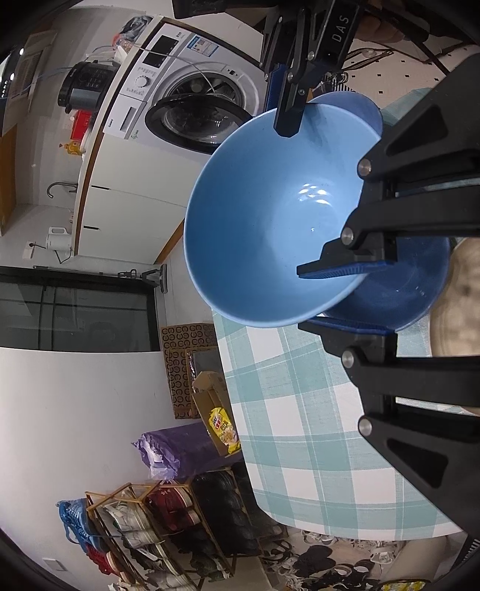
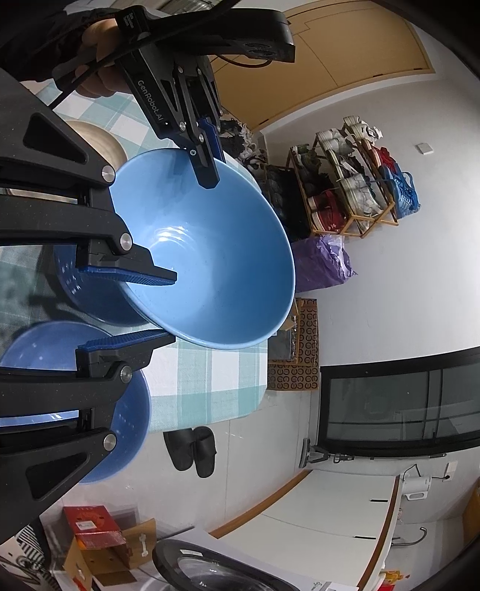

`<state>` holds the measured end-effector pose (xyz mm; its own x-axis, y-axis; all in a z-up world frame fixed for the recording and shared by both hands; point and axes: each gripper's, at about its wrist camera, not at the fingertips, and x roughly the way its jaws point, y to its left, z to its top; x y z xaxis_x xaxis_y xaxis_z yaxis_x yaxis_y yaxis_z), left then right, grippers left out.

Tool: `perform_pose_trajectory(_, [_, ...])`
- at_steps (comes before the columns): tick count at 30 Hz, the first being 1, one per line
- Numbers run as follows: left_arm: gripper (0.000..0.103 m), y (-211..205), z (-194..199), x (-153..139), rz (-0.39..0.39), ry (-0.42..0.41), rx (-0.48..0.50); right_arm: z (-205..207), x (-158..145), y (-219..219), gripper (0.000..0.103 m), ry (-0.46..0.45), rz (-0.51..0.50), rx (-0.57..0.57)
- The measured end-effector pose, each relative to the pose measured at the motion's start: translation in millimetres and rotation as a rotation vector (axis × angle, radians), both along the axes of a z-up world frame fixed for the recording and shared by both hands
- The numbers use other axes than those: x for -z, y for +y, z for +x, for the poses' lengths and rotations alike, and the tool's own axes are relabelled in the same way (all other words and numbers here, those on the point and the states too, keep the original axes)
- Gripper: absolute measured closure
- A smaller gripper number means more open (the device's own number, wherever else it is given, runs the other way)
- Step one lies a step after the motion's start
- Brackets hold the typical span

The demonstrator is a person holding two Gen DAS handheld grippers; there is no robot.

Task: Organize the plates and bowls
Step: 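Lift the light blue bowl with both grippers and carry it over the darker blue bowl, then lower the light blue bowl into the darker blue bowl with both grippers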

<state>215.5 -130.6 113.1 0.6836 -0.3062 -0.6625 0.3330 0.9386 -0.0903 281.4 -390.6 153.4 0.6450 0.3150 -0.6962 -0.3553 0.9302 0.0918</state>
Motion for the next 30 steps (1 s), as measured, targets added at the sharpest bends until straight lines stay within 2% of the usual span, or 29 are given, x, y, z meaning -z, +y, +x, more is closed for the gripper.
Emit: perform_pose_trajectory(30, [0.084,21.1,-11.5,47.1,0.0,0.078,-0.031,-3.1,48.6,24.9,0.078,0.089,-0.023,-0.033])
